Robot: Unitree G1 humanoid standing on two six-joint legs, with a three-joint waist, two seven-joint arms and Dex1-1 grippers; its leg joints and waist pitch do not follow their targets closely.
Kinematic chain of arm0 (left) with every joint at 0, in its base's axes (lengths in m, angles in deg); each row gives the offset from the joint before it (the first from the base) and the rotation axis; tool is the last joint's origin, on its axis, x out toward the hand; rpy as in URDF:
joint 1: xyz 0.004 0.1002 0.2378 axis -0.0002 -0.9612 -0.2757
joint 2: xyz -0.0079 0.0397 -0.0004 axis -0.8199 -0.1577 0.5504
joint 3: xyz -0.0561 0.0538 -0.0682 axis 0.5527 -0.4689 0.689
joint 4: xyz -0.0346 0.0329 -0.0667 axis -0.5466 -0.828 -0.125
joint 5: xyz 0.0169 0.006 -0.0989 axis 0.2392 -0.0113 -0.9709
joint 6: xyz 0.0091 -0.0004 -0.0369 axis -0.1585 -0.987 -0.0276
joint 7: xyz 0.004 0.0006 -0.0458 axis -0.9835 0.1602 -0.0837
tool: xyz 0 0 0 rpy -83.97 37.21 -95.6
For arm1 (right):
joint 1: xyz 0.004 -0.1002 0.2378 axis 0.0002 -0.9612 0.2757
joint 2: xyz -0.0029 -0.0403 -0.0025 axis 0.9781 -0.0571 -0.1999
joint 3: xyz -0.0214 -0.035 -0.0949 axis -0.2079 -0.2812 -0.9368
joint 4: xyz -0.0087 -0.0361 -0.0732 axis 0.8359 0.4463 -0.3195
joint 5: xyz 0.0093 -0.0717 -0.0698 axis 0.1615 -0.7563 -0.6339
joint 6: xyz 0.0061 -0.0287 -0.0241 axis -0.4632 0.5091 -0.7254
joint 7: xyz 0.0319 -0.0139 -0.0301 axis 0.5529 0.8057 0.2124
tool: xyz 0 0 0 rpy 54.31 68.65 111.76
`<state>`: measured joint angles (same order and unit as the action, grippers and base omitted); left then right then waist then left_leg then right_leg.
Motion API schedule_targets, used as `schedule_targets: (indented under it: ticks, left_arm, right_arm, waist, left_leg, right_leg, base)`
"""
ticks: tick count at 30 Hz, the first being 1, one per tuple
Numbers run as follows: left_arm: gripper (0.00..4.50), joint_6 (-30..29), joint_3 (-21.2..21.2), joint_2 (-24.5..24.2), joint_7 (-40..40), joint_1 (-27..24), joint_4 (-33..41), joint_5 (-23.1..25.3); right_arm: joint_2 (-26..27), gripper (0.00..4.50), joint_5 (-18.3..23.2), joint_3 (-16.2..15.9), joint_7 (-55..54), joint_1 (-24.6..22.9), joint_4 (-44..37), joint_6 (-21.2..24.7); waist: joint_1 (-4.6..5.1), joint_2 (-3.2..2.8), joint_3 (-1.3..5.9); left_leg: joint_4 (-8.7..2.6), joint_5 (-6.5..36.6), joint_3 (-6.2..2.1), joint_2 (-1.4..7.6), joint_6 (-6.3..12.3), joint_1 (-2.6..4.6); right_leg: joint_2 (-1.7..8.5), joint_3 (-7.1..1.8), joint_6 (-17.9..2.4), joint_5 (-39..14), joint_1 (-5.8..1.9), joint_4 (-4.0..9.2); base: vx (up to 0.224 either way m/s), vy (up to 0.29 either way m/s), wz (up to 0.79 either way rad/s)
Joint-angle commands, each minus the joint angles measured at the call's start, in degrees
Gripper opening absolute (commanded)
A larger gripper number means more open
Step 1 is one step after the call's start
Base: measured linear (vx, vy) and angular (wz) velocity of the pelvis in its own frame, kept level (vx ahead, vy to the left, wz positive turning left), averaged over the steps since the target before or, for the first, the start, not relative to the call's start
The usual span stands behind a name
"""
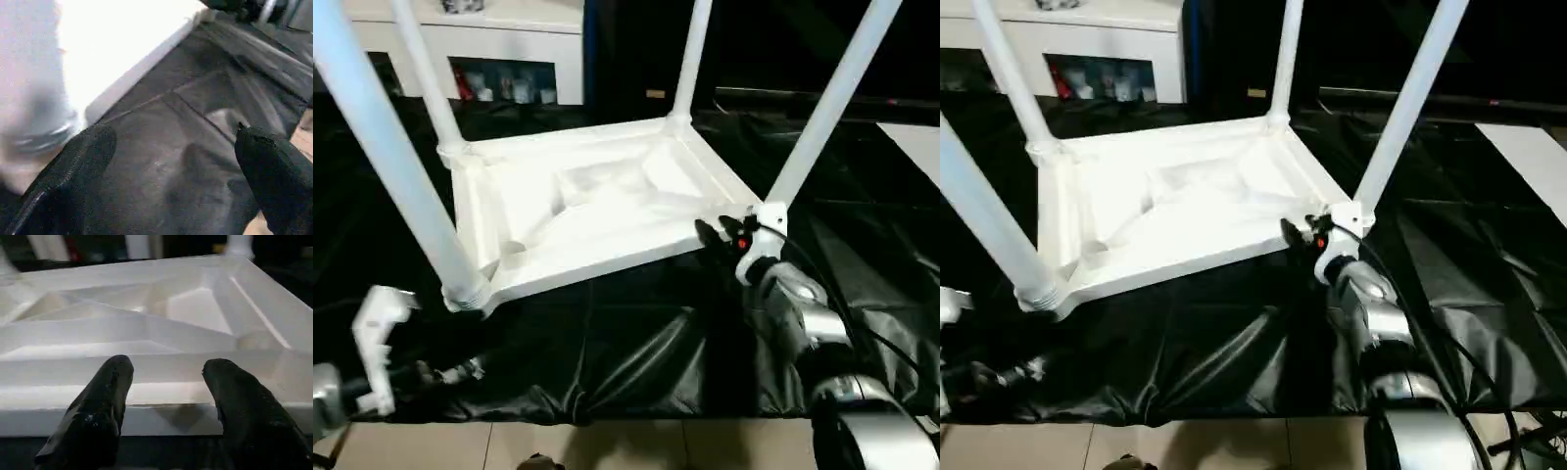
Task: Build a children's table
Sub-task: Rotate leg to tighten, then rotate table base
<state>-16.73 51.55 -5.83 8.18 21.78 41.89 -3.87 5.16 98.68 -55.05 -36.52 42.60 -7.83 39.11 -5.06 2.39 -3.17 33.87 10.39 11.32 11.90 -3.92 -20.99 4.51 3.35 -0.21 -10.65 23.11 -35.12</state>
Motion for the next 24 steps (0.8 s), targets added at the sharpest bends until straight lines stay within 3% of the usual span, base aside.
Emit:
schedule_targets:
  ticks: [1,2,5,7,8,9,13,15,16,19,24]
  left_arm:
    - [4.47,1.49,2.94,0.42,0.67,-0.48,-1.39,-1.85]
    - [4.47,3.14,4.74,1.51,0.03,-0.45,-2.50,-2.46]
    - [4.47,6.12,6.20,3.47,-3.04,2.01,-4.96,-1.96]
    - [4.47,9.13,5.08,5.63,-6.11,7.09,-6.85,-0.92]
    - [4.47,9.13,5.08,5.63,-6.11,7.09,-6.85,-0.92]
    - [4.47,10.28,3.58,6.55,-7.87,10.24,-7.80,-0.16]
    - [4.47,14.14,-0.36,9.04,-10.64,17.32,-11.70,3.50]
    - [4.47,13.76,-1.46,10.66,-10.81,19.62,-11.71,2.93]
    - [4.47,13.23,-2.03,11.44,-10.51,20.62,-11.45,2.13]
    - [4.47,11.66,-4.71,12.51,-6.85,22.23,-9.85,-0.72]
    - [4.47,3.38,-10.97,8.66,2.08,21.26,-6.16,-5.30]
  right_arm:
    - [-2.25,2.73,-1.51,-0.45,0.10,-2.06,-3.60,1.88]
    - [-3.18,2.73,-2.23,-0.18,-1.02,-3.60,-5.39,3.54]
    - [-3.86,2.73,-2.46,0.96,-2.78,-4.47,-5.06,4.42]
    - [-4.14,2.73,-3.81,1.05,-5.08,-5.44,-4.84,5.56]
    - [-4.14,2.73,-3.81,1.05,-5.08,-5.44,-4.84,5.56]
    - [-4.02,2.73,-4.59,0.51,-6.22,-5.95,-5.20,6.01]
    - [-3.08,2.73,-6.32,-0.73,-9.71,-6.02,-4.58,6.51]
    - [-2.24,2.73,-6.71,-0.95,-10.69,-5.02,-2.24,5.56]
    - [-1.68,2.73,-6.68,-0.90,-11.01,-4.32,-1.05,5.30]
    - [-0.13,2.73,-7.47,-1.46,-11.56,-1.05,4.03,3.39]
    - [1.78,2.73,-9.18,-2.76,-11.48,4.26,10.83,1.31]
  waist:
    - [0.17,-1.29,2.82]
    - [0.11,-1.65,2.76]
    - [0.26,-1.54,2.85]
    - [0.09,-1.63,2.87]
    - [0.15,-1.59,2.84]
    - [0.30,-1.41,2.93]
    - [0.05,-1.47,3.03]
    - [0.14,-1.38,3.24]
    - [0.19,-1.76,3.36]
    - [0.36,-1.87,3.61]
    - [0.22,-1.73,3.74]
  left_leg:
    - [-4.97,20.07,-0.73,1.33,-1.78,1.47]
    - [-5.05,20.33,-0.86,1.30,-1.97,1.49]
    - [-5.01,21.40,-0.87,1.20,-2.46,1.46]
    - [-4.89,22.54,-0.91,1.19,-2.81,1.93]
    - [-4.92,22.51,-1.00,1.20,-2.82,1.80]
    - [-4.97,21.97,-1.18,1.20,-2.76,1.29]
    - [-4.91,21.10,-1.16,1.16,-2.97,1.68]
    - [-4.95,20.04,-1.29,1.26,-3.45,1.30]
    - [-4.82,19.46,-1.19,1.19,-3.58,1.36]
    - [-4.51,18.30,-0.97,0.99,-3.25,1.22]
    - [-4.35,15.31,-0.70,1.16,-2.39,1.13]
  right_leg:
    - [2.49,-2.59,-8.72,-17.68,-1.45,4.57]
    - [2.50,-2.61,-8.66,-17.87,-1.44,4.57]
    - [2.47,-2.59,-8.77,-18.18,-1.50,4.74]
    - [2.62,-2.60,-8.42,-19.65,-1.21,5.08]
    - [2.69,-2.59,-8.47,-19.74,-1.32,5.05]
    - [2.81,-2.49,-8.06,-20.22,-1.77,4.86]
    - [2.77,-2.52,-7.73,-20.10,-1.45,5.02]
    - [2.98,-2.45,-8.08,-18.61,-1.85,4.60]
    - [2.92,-2.48,-8.64,-16.72,-1.78,4.44]
    - [2.85,-2.47,-10.39,-13.68,-1.93,4.06]
    - [2.64,-2.40,-12.49,-8.90,-2.02,3.19]
  base:
    - [0.000,0.000,0.00]
    - [0.000,0.000,0.00]
    - [0.000,0.000,0.00]
    - [0.000,0.000,0.00]
    - [0.000,0.000,0.00]
    - [0.000,0.000,0.00]
    - [0.000,0.000,0.00]
    - [0.000,0.000,0.00]
    - [0.000,0.000,0.00]
    - [0.000,0.000,0.00]
    - [0.000,0.000,0.00]
